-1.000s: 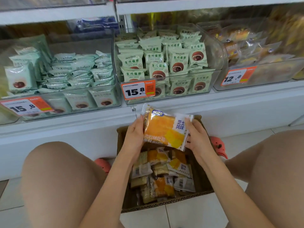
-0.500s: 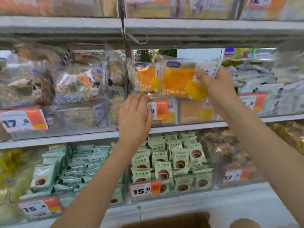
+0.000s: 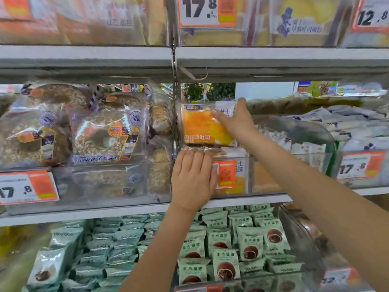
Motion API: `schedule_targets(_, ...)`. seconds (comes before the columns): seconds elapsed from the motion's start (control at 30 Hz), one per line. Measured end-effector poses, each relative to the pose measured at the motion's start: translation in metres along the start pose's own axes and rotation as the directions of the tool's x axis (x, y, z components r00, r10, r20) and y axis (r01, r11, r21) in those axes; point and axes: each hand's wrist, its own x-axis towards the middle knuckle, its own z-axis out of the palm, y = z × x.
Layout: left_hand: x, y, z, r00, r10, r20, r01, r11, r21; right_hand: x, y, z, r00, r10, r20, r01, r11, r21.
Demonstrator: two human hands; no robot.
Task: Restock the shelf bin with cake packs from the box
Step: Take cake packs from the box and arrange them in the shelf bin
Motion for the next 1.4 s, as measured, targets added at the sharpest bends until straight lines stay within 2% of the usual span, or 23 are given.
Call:
schedule_targets(0.1, -0.001, 0.000, -0.001, 1.000, -0.007, 0.014, 0.007, 1.000, 0.000, -0.003, -0.001, 0.001, 0.999, -0.002, -0.042, -0.006, 0.981, -0.195)
schedule_targets(0.33, 0.000, 0.001, -0.002, 0.999, -0.006, 0.035, 0.006, 1.000, 0.015, -0.009, -0.002, 0.002, 0.997, 0.019, 0.072, 0.010, 0.924, -0.383)
schedule_targets(0.6, 0.001, -0.001, -0.005, 0.992, 0.003, 0.123, 0.000, 1.000, -0.020, -0.023, -0.003, -0.013, 0.999, -0.003, 0.038, 0.017, 0.925, -0.379)
schedule_targets(0.7, 0.001, 0.002, -0.010, 0.976, -0.021, 0.216, 0.025, 1.000, -0.015, -0.045, 0.000, -0.026, 0.994, -0.105, -0.029, 0.084, 0.912, -0.401)
schedule_targets(0.77, -0.006, 0.010, -0.020, 0.963, -0.054, 0.265, 0.063, 0.998, -0.027, -0.070, 0.008, -0.035, 0.966, -0.236, -0.106, 0.176, 0.900, -0.398)
schedule_targets(0.83, -0.025, 0.022, -0.037, 0.955, -0.046, 0.294, 0.073, 0.994, -0.083, -0.102, 0.021, -0.041, 0.910, -0.368, -0.189, 0.290, 0.893, -0.343)
schedule_targets(0.93, -0.072, 0.048, -0.069, 0.953, 0.080, 0.291, -0.003, 0.967, -0.255, -0.163, 0.051, -0.040, 0.853, -0.463, -0.240, 0.412, 0.881, -0.233)
schedule_targets(1.0, -0.111, 0.068, -0.089, 0.943, 0.160, 0.293, -0.040, 0.925, -0.378, -0.215, 0.081, -0.031, 0.867, -0.456, -0.199, 0.420, 0.885, -0.198)
schedule_targets(1.07, -0.153, 0.088, -0.106, 0.897, 0.212, 0.389, -0.010, 0.887, -0.462, -0.271, 0.117, -0.015, 0.929, -0.360, -0.089, 0.341, 0.923, -0.176)
schedule_targets(1.1, -0.177, 0.097, -0.112, 0.851, 0.228, 0.473, 0.033, 0.876, -0.482, -0.298, 0.138, -0.005, 0.960, -0.279, -0.010, 0.273, 0.946, -0.174)
schedule_targets(1.13, -0.202, 0.105, -0.118, 0.775, 0.246, 0.582, 0.092, 0.867, -0.490, -0.324, 0.160, 0.004, 0.978, -0.194, 0.074, 0.205, 0.960, -0.189)
schedule_targets(1.2, -0.246, 0.119, -0.135, 0.521, 0.255, 0.815, 0.258, 0.863, -0.435, -0.371, 0.204, 0.017, 0.969, -0.009, 0.247, 0.073, 0.965, -0.252)
schedule_targets(1.23, -0.269, 0.122, -0.143, 0.350, 0.241, 0.905, 0.322, 0.877, -0.358, -0.389, 0.224, 0.022, 0.937, 0.089, 0.337, 0.016, 0.955, -0.295)
schedule_targets(1.3, -0.320, 0.123, -0.162, 0.010, 0.174, 0.985, 0.372, 0.913, -0.166, -0.423, 0.263, 0.028, 0.798, 0.327, 0.507, -0.103, 0.902, -0.419)
schedule_targets(1.37, -0.367, 0.119, -0.183, -0.247, 0.098, 0.964, 0.367, 0.930, -0.001, -0.447, 0.299, 0.036, 0.585, 0.546, 0.600, -0.169, 0.805, -0.569)
schedule_targets(1.4, -0.385, 0.117, -0.193, -0.367, 0.074, 0.927, 0.353, 0.933, 0.065, -0.458, 0.315, 0.040, 0.481, 0.611, 0.628, -0.174, 0.769, -0.615)
